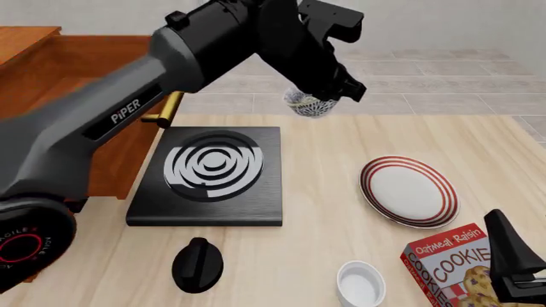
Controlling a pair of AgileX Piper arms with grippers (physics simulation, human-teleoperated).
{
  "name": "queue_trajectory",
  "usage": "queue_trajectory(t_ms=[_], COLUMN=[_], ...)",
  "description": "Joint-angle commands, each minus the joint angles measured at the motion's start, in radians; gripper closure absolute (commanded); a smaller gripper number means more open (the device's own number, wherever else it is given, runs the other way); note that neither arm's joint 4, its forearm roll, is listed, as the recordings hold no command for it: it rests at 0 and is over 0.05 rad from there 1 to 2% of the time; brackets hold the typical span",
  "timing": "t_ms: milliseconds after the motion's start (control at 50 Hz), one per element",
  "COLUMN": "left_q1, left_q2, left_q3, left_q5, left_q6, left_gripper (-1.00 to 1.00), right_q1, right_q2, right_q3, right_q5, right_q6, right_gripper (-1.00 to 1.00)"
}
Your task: Pick the akita bowl in the top layer of the wooden cabinet and place it on the plate.
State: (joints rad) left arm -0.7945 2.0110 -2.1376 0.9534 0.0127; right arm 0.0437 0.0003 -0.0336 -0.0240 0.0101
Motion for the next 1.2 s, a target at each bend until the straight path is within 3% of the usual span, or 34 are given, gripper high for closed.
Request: queue_trajectory(t_ms=[20,380,420,480,620,700,880,1200], left_q1=[-0.013,-0.045,-0.015,-0.039,-0.042,-0.068,-0.098,-0.151], left_q2=[0.049,0.085,0.051,0.063,0.082,0.101,0.112,0.17], left_q3=[-0.027,-0.054,-0.003,-0.011,-0.017,-0.019,-0.001,-0.073], left_q5=[-0.013,-0.022,-0.072,-0.065,-0.078,-0.087,-0.109,-0.094], left_q6=[-0.015,-0.034,0.052,0.009,0.001,-0.038,-0.057,-0.089], left_gripper=[1.0,1.0,1.0,1.0,1.0,1.0,1.0,1.0], right_q1=[0.001,0.003,0.002,0.001,0.001,0.001,-0.001,-0.001], right_q2=[0.0,0.0,0.0,0.0,0.0,0.0,0.0,0.0], right_q3=[0.001,0.004,0.004,0.004,0.003,0.003,0.001,0.002], right_q5=[0.0,-0.001,-0.001,-0.001,-0.001,-0.001,-0.001,0.0], right_q6=[-0.003,-0.004,-0.002,-0.001,0.0,-0.001,0.001,0.005], right_gripper=[-1.0,-1.0,-1.0,-1.0,-1.0,-1.0,-1.0,-1.0])
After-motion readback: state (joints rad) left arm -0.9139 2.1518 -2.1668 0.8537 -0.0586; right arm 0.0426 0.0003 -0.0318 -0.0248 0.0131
